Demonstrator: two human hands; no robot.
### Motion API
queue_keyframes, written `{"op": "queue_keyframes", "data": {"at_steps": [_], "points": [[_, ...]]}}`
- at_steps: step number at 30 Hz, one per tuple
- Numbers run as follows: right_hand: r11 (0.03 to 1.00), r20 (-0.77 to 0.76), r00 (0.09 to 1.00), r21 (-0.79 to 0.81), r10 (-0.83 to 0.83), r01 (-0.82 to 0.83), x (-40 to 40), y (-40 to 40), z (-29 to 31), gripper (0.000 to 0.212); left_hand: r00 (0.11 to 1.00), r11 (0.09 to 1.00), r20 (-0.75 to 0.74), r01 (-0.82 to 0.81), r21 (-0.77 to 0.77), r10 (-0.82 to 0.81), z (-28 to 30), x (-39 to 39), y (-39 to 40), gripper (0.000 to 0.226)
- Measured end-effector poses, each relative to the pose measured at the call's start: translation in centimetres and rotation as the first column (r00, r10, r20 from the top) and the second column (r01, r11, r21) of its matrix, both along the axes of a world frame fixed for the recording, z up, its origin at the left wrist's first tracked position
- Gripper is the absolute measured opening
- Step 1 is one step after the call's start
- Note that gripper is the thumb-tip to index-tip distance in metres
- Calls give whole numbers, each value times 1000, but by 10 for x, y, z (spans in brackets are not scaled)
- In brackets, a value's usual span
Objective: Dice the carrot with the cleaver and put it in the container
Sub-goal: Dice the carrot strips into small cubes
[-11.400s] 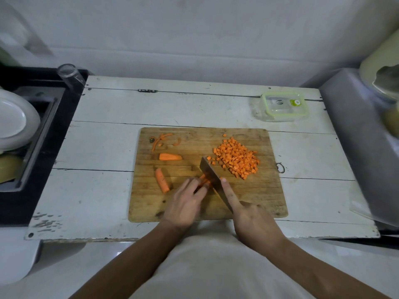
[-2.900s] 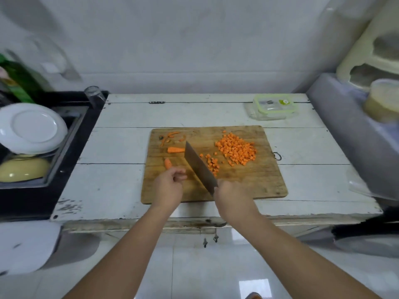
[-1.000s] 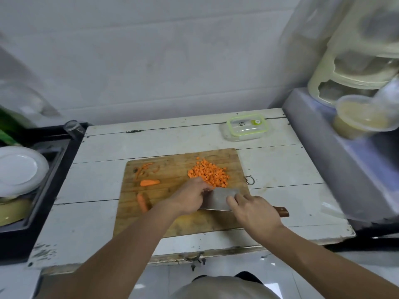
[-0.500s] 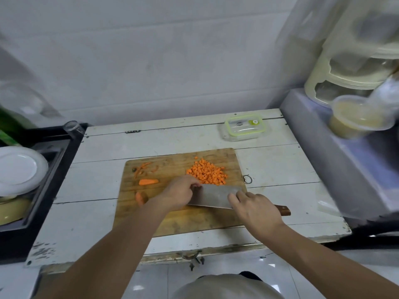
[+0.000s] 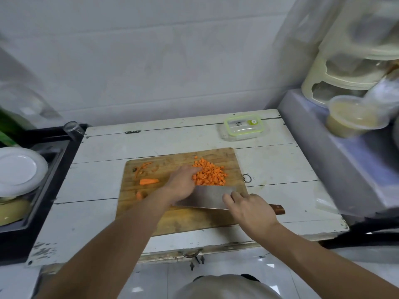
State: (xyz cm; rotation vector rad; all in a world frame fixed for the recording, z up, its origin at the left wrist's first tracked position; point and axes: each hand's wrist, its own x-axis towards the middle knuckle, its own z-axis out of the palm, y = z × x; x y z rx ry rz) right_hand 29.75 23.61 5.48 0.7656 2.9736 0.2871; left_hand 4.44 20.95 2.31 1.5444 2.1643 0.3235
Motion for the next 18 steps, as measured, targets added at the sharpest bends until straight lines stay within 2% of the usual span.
{"op": "queue_keyframes", "data": {"at_steps": [2,4,5,7,8,10,12,14,18], "points": [[996,0,999,-68,-55,54,2,-1,-2,53,988,986,-24,-149,69,151,6,-38,-12,52],[979,11,992,-159,-128,128,4,-5,-3,49,960,965,-122,-243,93,253,9,-76,-33,40],[969,16,987,-188,-158,158,4,-9,-4,42,952,967,-172,-245,66,253,10,-91,-44,38],[943,-5,974,-253,-226,217,5,-16,-7,24,955,986,-257,-161,-33,147,9,-111,-59,42],[906,-14,965,-347,-263,242,3,-21,-7,20,955,989,-282,-120,-87,92,7,-116,-63,44],[796,-75,924,-537,-376,280,-7,-31,-6,15,953,981,-297,-112,-161,60,0,-120,-62,37],[700,-71,886,-643,-459,311,-23,-39,-5,23,946,974,-319,-127,-188,61,-7,-119,-58,25],[644,-25,865,-679,-501,353,-39,-45,-5,28,935,969,-344,-160,-189,87,-12,-114,-54,19],[662,18,856,-626,-517,413,-60,-55,-10,33,915,975,-392,-161,-151,90,-21,-102,-46,25]]}}
